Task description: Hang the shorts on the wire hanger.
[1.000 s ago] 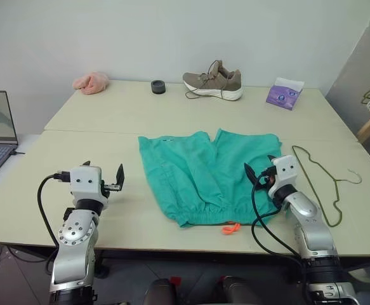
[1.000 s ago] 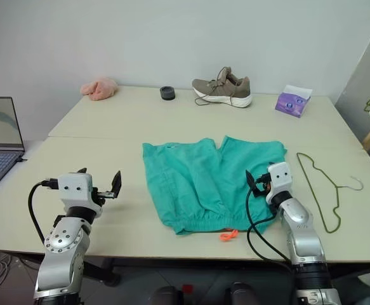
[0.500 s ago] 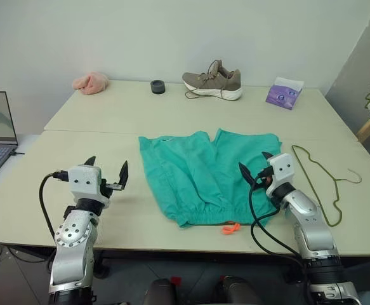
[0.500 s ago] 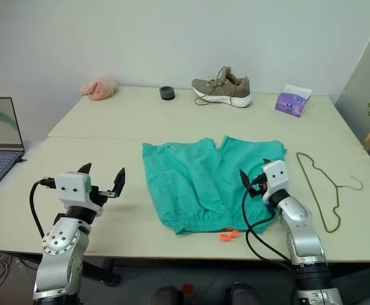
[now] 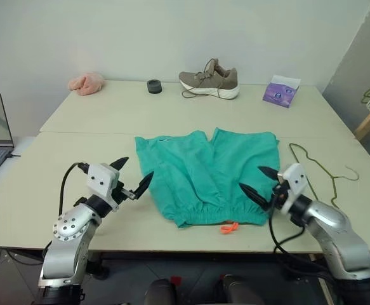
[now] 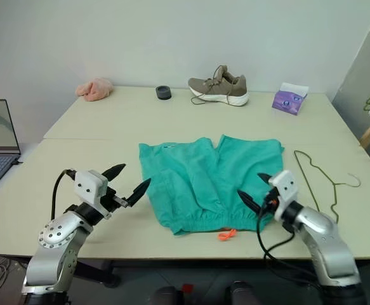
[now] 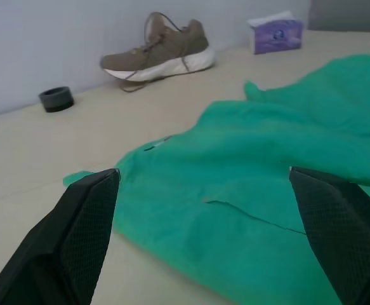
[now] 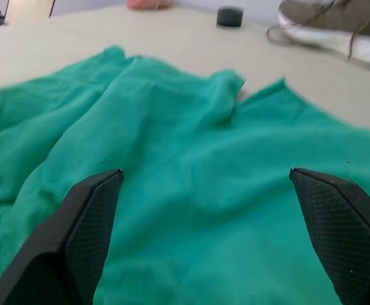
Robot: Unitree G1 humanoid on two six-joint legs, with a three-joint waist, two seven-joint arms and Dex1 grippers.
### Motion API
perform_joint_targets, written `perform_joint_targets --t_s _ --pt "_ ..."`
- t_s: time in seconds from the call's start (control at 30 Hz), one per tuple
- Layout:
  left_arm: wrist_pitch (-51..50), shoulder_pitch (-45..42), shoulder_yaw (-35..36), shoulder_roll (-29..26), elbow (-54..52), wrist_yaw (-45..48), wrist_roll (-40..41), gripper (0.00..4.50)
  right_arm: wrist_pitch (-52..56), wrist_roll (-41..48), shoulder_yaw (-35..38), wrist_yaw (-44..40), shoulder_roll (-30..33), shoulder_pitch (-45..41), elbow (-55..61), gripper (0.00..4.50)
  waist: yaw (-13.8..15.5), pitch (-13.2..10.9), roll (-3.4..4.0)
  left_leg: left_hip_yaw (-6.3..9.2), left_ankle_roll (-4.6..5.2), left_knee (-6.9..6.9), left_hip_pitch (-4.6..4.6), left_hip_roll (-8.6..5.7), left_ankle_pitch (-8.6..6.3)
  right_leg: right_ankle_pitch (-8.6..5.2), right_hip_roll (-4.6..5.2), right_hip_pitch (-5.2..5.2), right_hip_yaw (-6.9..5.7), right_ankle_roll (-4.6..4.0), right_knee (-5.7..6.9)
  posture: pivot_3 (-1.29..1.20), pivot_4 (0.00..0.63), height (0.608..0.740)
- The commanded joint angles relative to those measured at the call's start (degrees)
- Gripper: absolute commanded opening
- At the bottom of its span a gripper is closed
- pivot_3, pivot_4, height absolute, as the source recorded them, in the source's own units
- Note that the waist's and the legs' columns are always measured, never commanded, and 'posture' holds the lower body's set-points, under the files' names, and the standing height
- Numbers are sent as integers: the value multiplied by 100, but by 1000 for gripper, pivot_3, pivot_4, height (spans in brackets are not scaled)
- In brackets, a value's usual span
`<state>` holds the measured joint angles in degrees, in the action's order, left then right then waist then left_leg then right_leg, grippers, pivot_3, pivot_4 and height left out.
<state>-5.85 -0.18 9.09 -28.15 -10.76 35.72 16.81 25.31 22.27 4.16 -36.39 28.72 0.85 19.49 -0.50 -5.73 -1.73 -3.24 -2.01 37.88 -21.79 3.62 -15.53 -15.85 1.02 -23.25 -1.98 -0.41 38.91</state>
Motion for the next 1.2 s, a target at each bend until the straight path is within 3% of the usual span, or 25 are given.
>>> perform_joint_targets --t_s 0.03,0.37,0.5,0.77,0.93,1.03,1.2 --pt "-217 -128 -146 -250 -429 406 226 4500 922 642 358 -34 278 262 598 4475 -16 -8 5 0 0 0 0 0 0 -1 1 0 0 -1 0 -77 97 740" --pt "-823 -126 -261 -828 -824 1365 783 4500 1763 1382 1061 289 274 1012 1006 4475 -147 -25 14 2 0 -4 2 6 0 -9 -2 -3 1 -7 1 -96 97 740" --pt "-914 -9 -336 -994 -852 1721 906 4500 1873 1265 926 323 327 1166 789 4475 -148 -27 14 0 -1 -5 1 5 -1 -12 -6 -5 4 -5 -1 -96 94 740" --pt "-786 -70 -333 -972 -657 1773 814 4500 2563 1738 616 499 -87 342 419 4475 -183 -30 15 5 -1 -4 5 7 -1 -11 -6 -4 5 -7 3 -82 91 740" --pt "-801 -30 -324 -963 -729 1684 800 4500 3234 1952 461 581 -23 -176 264 3203 -150 -33 16 4 0 -6 -4 6 -1 -12 -17 -7 5 -7 -3 -75 89 740" --pt "-802 23 -329 -956 -768 1643 786 4500 3289 1677 128 389 331 -454 135 2094 -141 -33 16 0 0 -5 -6 5 -2 -12 -15 -8 9 -7 -6 -70 90 740" --pt "-741 86 -318 -945 -755 1545 729 4500 2685 822 -517 -251 1126 -1964 -1226 250 -169 -59 14 -6 2 0 0 -1 -1 -6 -14 -8 18 -5 -1 -53 90 740"
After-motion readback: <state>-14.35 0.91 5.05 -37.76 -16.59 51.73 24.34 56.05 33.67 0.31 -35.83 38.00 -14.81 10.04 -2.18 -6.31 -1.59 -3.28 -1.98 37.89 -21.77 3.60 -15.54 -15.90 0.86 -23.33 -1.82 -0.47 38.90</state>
